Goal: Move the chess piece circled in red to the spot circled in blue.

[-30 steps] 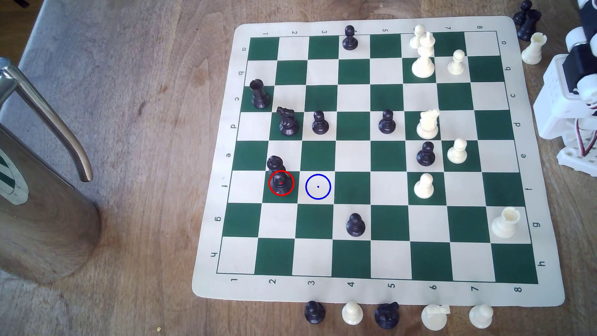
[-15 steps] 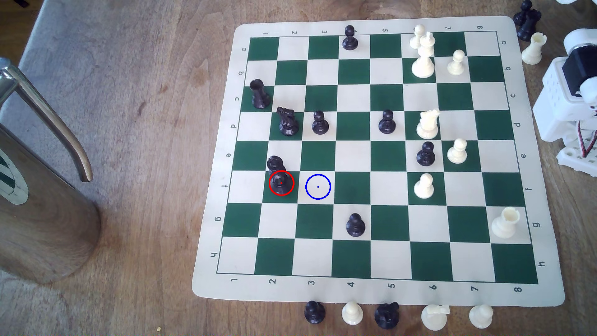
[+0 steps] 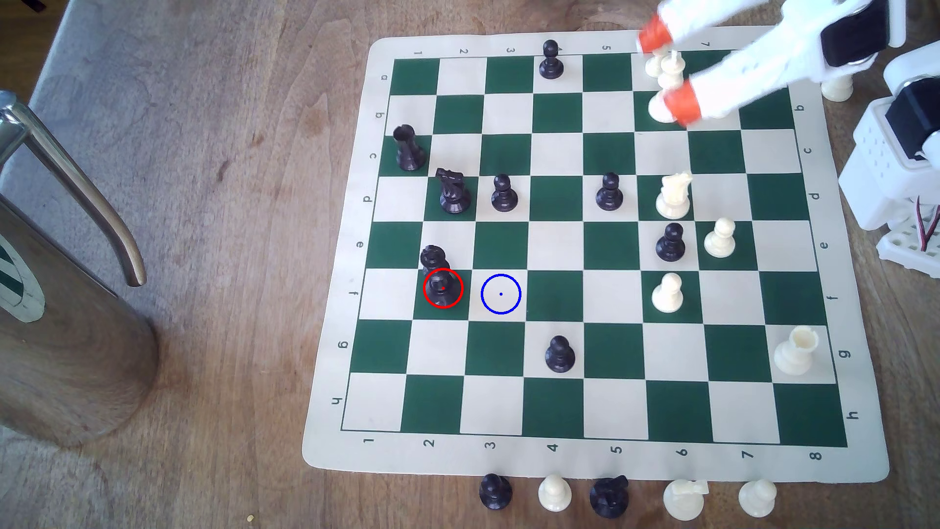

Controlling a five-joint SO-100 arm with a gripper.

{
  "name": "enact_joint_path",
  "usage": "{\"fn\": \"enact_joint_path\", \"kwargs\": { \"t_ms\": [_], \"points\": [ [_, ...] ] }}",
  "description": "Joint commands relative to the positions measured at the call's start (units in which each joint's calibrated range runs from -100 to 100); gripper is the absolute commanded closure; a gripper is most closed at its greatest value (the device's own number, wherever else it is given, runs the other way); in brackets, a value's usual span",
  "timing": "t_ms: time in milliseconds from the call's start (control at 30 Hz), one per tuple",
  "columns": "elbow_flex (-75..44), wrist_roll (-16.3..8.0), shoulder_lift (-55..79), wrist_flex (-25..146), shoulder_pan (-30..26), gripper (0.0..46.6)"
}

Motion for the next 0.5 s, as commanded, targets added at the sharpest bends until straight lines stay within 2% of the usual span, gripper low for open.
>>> {"fn": "enact_joint_path", "kwargs": {
  "t_ms": [0, 67, 167, 467],
  "points": [
    [-16.3, -1.8, 11.9, 11.4, 0.9, 22.7],
    [-20.3, -2.7, 16.5, 15.2, 2.8, 17.0],
    [-23.4, -2.7, 20.5, 18.4, 4.0, 14.1],
    [-28.6, -3.1, 31.1, 17.4, 2.3, 13.2]
  ]
}}
